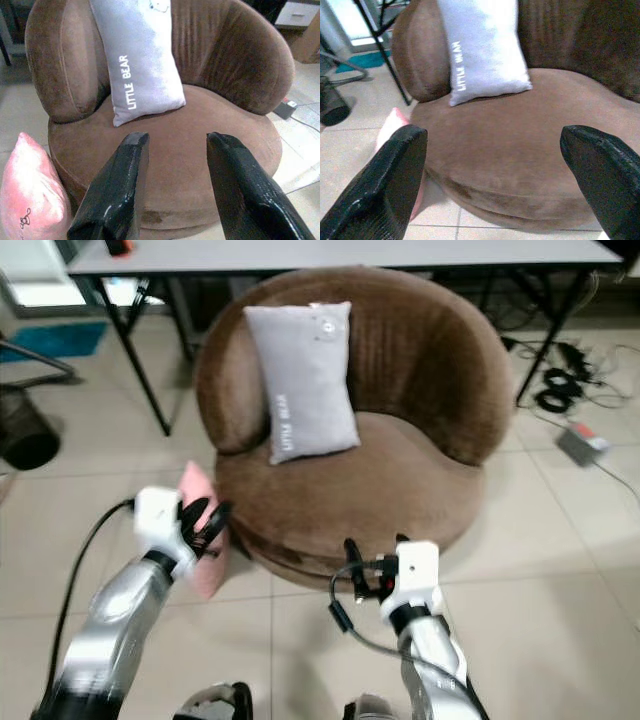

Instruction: Move the pillow to the sofa from floor

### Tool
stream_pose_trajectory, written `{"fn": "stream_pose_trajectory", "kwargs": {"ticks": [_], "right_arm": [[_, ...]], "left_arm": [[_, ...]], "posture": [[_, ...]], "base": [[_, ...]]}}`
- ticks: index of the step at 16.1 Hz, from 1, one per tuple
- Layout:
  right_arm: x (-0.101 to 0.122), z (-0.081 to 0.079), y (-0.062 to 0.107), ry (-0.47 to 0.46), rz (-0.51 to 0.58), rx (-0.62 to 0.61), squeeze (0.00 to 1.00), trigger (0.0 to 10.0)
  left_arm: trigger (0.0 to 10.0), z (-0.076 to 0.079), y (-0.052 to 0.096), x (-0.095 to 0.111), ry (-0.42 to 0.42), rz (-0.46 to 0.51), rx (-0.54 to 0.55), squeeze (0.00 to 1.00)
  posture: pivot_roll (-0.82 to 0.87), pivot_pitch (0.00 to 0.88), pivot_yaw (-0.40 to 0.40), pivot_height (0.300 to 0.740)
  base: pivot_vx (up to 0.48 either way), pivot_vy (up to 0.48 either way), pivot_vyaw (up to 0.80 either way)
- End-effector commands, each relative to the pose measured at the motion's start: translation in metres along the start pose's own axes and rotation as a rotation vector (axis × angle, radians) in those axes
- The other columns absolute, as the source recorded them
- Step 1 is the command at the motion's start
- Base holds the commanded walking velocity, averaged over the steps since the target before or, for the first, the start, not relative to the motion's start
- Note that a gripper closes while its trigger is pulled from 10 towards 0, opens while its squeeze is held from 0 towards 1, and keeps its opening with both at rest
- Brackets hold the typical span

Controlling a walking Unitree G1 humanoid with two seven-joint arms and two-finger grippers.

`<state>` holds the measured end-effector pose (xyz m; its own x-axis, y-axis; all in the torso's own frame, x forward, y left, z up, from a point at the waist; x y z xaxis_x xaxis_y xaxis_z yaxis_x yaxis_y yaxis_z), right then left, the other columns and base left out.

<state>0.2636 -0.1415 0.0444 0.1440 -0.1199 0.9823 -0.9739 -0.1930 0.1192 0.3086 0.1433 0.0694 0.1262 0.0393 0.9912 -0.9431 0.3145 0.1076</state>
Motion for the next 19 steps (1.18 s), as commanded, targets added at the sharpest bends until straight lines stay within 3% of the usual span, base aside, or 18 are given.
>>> {"fn": "stream_pose_trajectory", "kwargs": {"ticks": [1,2,3,5,11,12,15,19], "right_arm": [[0.002,0.001,0.007,0.047,0.025,0.002,0.0,10.0],[-0.005,0.0,0.012,0.061,0.005,0.013,0.0,10.0],[-0.008,0.001,0.013,0.044,-0.005,0.015,0.0,10.0],[-0.007,0.001,0.009,0.042,0.003,0.024,0.0,10.0],[0.005,-0.013,-0.01,0.069,0.061,0.055,0.0,10.0],[0.009,-0.017,-0.016,0.086,0.075,0.06,0.0,10.0],[0.009,-0.018,-0.023,0.086,0.069,0.063,0.0,10.0],[0.001,-0.016,-0.027,0.088,0.048,0.065,0.0,10.0]], "left_arm": [[10.0,-0.017,0.018,-0.001,-0.013,0.009,0.049,0.0],[10.0,-0.027,0.031,-0.015,-0.013,-0.048,0.074,0.0],[10.0,-0.028,0.032,-0.021,-0.003,-0.073,0.073,0.0],[10.0,-0.024,0.019,-0.018,0.025,-0.052,0.068,0.0],[10.0,0.016,-0.023,0.0,-0.029,0.005,-0.064,0.0],[10.0,0.011,-0.022,0.002,-0.053,0.007,-0.083,0.0],[10.0,-0.001,-0.024,0.006,-0.083,0.001,-0.076,0.0],[10.0,-0.011,-0.031,0.007,-0.037,0.007,0.001,0.0]], "posture": [[-0.14,0.114,0.038,0.74],[-0.13,0.109,0.039,0.74],[-0.12,0.099,0.037,0.74],[-0.1,0.074,0.029,0.74],[-0.1,0.022,0.065,0.74],[-0.12,0.016,0.111,0.74],[-0.13,0.008,0.137,0.74],[-0.11,0.011,0.093,0.74]], "base": [[0.0,0.0,0.0],[0.0,0.0,0.0],[0.0,0.0,0.0],[0.0,0.0,0.0],[0.0,0.0,0.0],[0.0,0.0,0.0],[0.0,0.0,0.0],[0.0,0.0,0.0]]}}
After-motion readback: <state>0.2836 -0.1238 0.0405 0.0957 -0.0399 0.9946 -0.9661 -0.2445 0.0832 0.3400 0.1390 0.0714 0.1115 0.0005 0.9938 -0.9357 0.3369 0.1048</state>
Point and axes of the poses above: a point about 5 cm out from each wrist's last joint towards the gripper, its own y axis pointing back from the gripper into the wrist, its own x axis along the axis of the wrist's last joint, z = x × y, the point moved 4 cm from there along -y, pointing out of the wrist towards the gripper, and after that the axes turned 2 degrees about -y, right-handed, at the moved point
